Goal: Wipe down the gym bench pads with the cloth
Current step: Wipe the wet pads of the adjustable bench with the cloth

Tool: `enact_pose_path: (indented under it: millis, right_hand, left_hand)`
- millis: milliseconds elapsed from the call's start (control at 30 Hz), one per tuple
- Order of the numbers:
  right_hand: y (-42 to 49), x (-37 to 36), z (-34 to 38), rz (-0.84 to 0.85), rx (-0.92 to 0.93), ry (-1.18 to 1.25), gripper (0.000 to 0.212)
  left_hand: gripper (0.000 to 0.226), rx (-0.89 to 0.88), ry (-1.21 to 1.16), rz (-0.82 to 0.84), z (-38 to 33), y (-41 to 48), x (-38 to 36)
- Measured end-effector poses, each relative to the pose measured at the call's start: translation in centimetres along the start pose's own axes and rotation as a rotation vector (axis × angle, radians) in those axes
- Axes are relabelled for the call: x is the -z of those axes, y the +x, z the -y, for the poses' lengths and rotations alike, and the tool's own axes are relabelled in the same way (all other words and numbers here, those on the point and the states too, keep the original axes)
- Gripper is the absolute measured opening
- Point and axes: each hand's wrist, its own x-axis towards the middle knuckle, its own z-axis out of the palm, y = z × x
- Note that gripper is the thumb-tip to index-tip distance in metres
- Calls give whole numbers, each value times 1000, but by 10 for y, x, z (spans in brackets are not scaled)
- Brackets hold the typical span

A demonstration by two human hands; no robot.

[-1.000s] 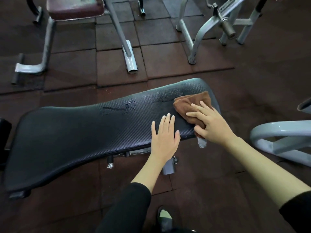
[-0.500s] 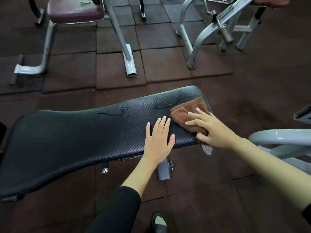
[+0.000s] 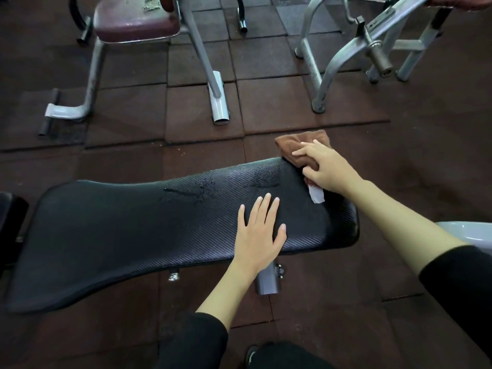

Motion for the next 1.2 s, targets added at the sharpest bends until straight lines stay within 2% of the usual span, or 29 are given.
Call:
enact_pose_path:
  millis: [100, 267, 500, 633, 767, 933, 1067, 1200]
  right_hand:
    - [-18, -9, -10, 26, -72, -27, 46]
    - [-60, -6, -14, 54, 55, -129, 49]
    - [-41, -29, 8, -203, -310, -74, 50]
    - [-24, -54, 34, -254, -408, -100, 51]
    - [-3, -78, 62, -206, -367, -144, 49]
    - [18, -115, 108, -62, -190, -148, 50]
    - [9, -111, 101, -12, -69, -181, 55]
    - [-4, -94, 82, -12, -96, -238, 59]
  left_hand:
    - [58, 0, -1, -2, -1, 0, 1]
    - [58, 2, 12, 8, 1, 0, 0]
    - [54, 67, -23, -29, 13, -6, 12]
    - [52, 136, -39, -61, 46, -26, 17]
    - [53, 215, -28, -60, 75, -43, 16]
    - [54, 274, -30, -41, 90, -54, 14]
    - [55, 264, -25, -14, 92, -56, 14]
    - [55, 258, -26, -8, 94, -56, 14]
